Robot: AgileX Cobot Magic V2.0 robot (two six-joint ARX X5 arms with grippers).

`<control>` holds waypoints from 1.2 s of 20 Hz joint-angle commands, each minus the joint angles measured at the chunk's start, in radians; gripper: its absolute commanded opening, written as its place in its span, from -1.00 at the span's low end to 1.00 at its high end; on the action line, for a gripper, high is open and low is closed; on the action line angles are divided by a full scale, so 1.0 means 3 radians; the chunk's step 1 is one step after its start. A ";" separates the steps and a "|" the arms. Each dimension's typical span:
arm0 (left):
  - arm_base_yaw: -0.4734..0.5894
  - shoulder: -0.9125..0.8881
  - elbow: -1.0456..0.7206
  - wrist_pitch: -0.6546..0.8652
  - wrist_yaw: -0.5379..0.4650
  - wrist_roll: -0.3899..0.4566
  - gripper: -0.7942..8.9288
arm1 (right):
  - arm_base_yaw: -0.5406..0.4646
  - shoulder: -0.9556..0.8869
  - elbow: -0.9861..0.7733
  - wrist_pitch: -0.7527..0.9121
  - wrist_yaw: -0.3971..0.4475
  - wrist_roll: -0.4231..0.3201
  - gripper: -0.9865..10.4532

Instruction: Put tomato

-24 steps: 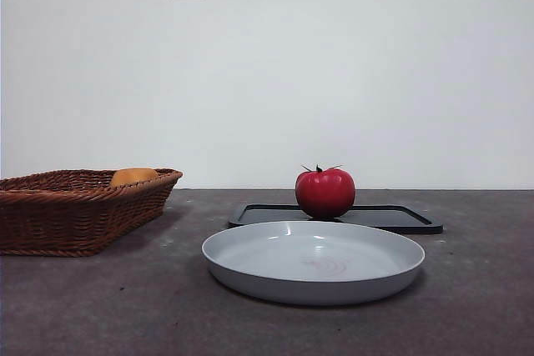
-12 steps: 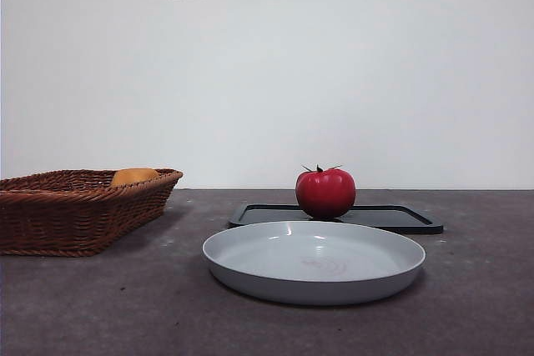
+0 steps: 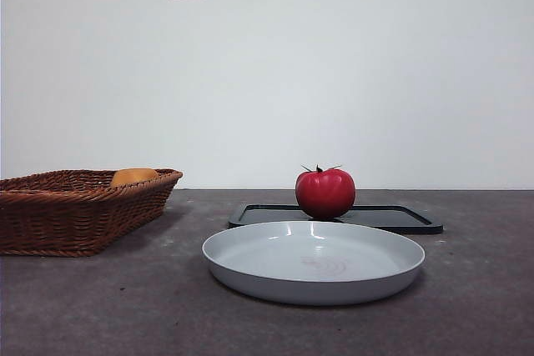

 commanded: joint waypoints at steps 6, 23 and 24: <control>-0.0003 -0.0004 -0.0070 -0.0025 -0.0005 0.0004 -0.81 | -0.1072 -0.0249 -0.0665 0.1713 0.0181 -0.1132 -0.81; -0.0003 -0.0004 -0.0070 -0.0025 -0.0005 0.0004 -0.81 | -0.2405 -0.1461 -0.3015 0.3900 -0.0477 -0.1339 -0.81; -0.0003 -0.0004 -0.0070 -0.0025 -0.0005 0.0004 -0.81 | -0.2436 -0.1471 -0.3048 0.3904 -0.0477 -0.1357 -0.81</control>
